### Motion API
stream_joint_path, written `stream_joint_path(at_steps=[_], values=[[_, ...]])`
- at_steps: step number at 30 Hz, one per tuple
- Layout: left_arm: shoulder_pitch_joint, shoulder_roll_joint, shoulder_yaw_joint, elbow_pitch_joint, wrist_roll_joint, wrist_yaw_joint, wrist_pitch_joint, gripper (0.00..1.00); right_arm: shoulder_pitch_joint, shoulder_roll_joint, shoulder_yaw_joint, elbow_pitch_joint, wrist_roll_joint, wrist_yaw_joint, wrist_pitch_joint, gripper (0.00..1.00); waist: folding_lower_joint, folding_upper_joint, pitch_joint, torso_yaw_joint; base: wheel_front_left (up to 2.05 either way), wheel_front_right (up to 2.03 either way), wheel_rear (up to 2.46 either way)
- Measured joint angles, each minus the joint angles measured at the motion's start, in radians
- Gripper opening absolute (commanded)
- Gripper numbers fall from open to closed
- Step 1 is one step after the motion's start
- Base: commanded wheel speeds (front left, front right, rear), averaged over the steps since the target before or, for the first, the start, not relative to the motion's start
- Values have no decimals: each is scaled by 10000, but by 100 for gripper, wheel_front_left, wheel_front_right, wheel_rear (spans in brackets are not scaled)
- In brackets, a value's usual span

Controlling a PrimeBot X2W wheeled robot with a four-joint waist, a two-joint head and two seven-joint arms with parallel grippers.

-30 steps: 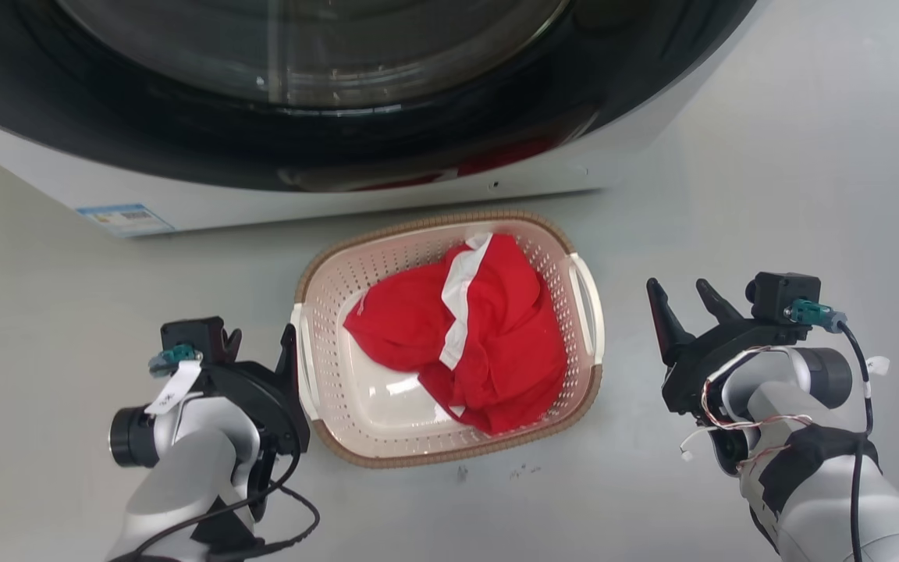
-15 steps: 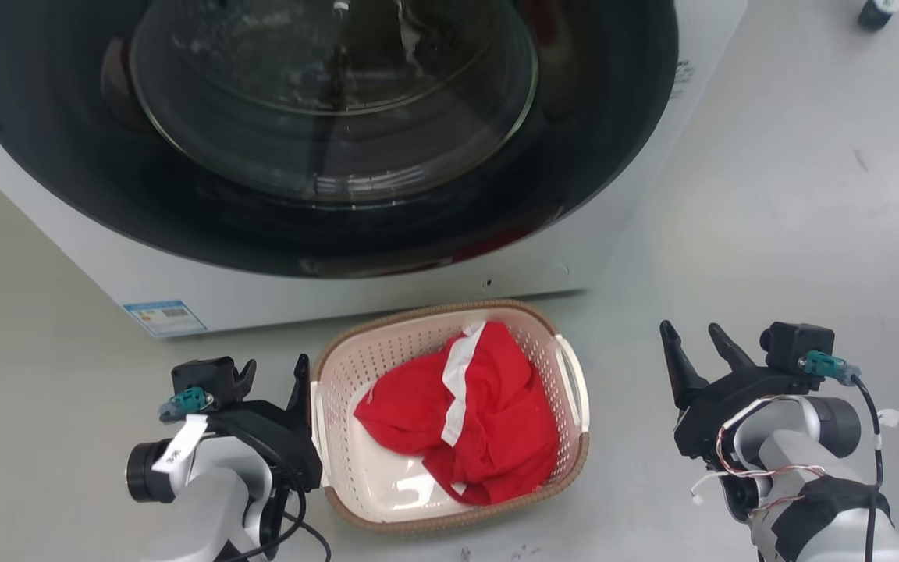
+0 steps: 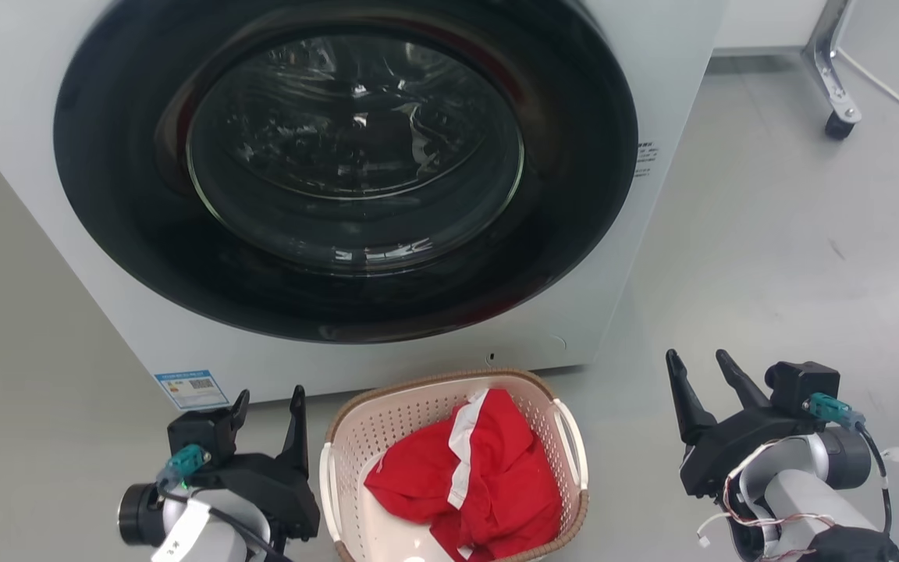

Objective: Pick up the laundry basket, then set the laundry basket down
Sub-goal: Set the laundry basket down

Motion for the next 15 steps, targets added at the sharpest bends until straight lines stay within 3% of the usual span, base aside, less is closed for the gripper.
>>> stream_joint_path(at_steps=[15], values=[[2356,428,282,-3145,700,502,0,100,2103,-324,-416,-2514,-871,-917,0,100,1,0,-960,-9,0,0,0]])
